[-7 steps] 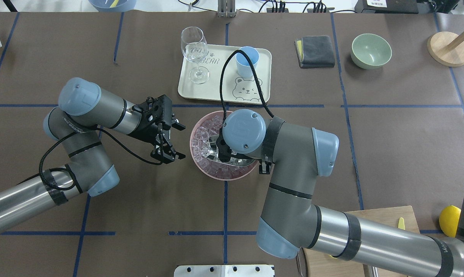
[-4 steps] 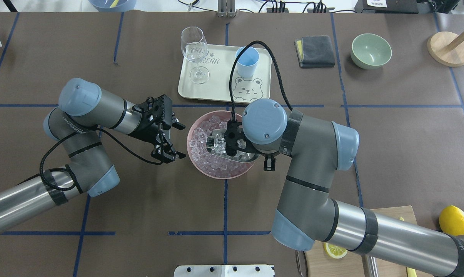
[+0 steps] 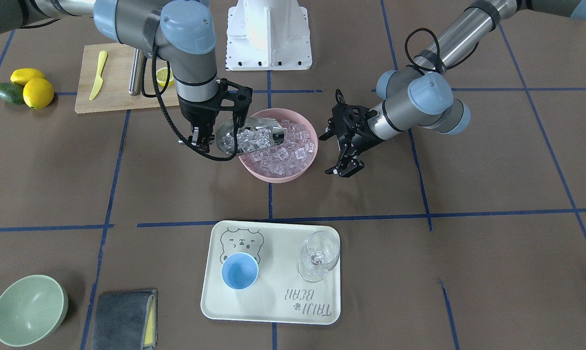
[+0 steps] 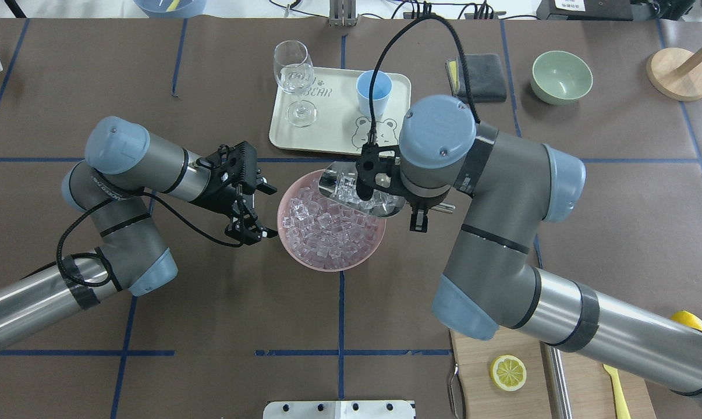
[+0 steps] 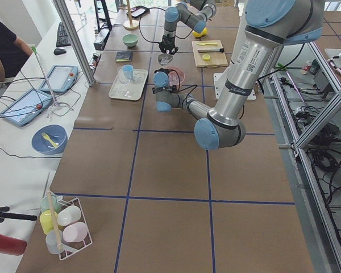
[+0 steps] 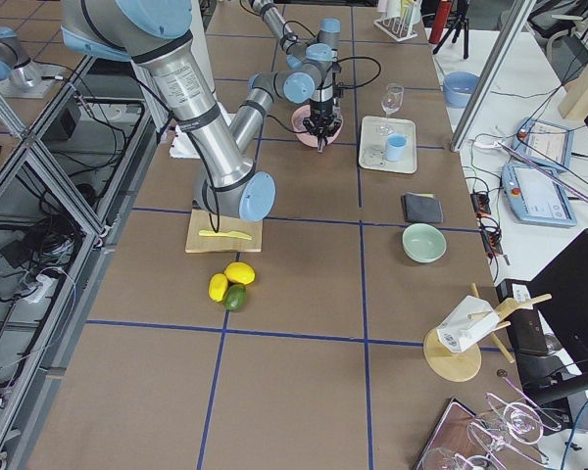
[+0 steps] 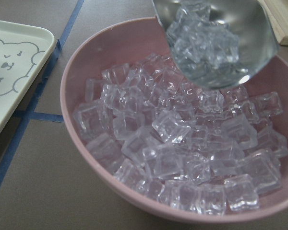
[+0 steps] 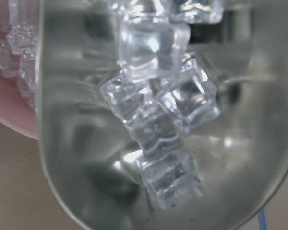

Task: Put ice in cup with scoop
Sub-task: 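Carry the filled scoop to the light-blue cup while the left arm withdraws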

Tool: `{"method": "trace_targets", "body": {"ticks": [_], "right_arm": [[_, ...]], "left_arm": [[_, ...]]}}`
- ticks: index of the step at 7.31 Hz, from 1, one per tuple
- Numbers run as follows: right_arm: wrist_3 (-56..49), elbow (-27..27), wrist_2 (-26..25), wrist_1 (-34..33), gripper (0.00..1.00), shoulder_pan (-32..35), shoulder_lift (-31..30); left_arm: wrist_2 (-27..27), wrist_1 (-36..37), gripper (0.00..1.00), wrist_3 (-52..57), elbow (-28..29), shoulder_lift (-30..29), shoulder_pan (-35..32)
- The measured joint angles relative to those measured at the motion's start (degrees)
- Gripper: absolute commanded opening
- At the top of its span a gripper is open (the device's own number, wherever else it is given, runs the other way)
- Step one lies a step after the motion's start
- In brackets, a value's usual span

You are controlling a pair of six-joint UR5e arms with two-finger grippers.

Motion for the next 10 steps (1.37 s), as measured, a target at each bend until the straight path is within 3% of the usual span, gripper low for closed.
{"method": "trace_targets", "body": {"ticks": [2,6,8,10], "right_arm": [[0.07,1.61,3.35,-2.82,0.0,4.39,0.18],[3.16,1.46,4.32,-16.64,0.0,11.71,3.17],[6.72,-7.27,3.41,-22.1,0.0,12.44,10.8],[6.98,-20.49,1.13,-24.09,0.0,13.07,19.27]], "left_arm": [[0.1,0.26,1.0,-0.15,-0.76,2.16,-3.41],[0.07,0.49,1.0,-0.82,-1.49,6.54,-11.43],[0.01,0.94,1.0,-1.02,-2.27,8.8,-16.07],[-0.05,2.1,1.0,-1.05,-4.16,11.8,-20.74]]}}
